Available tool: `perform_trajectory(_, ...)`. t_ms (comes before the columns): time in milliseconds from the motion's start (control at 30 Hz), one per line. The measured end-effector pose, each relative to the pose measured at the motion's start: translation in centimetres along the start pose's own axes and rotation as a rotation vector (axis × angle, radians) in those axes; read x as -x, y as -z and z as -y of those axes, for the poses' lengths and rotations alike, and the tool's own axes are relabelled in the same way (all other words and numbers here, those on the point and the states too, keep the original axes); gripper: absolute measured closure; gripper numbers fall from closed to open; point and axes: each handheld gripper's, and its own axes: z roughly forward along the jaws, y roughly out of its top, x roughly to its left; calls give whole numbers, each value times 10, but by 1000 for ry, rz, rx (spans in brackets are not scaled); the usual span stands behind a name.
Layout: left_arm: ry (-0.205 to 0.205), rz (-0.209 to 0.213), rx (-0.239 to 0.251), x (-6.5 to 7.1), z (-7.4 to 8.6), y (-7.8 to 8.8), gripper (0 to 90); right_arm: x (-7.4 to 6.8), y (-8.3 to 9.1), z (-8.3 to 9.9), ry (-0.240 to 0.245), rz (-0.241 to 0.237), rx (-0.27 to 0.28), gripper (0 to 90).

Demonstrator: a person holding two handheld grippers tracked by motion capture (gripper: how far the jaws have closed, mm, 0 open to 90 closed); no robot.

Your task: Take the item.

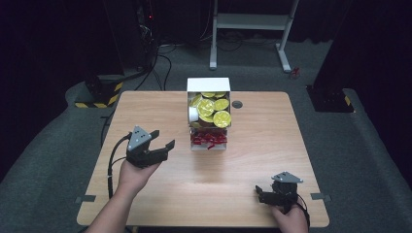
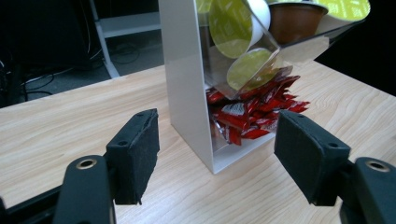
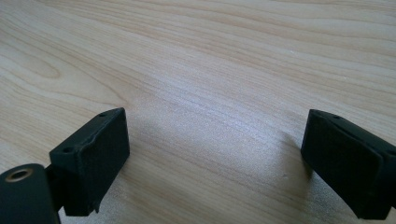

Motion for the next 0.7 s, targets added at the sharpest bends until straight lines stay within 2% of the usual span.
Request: perform_trajectory(700,-18,19,33,9,-19,-5,292,0,0,0,3,-4,1,77)
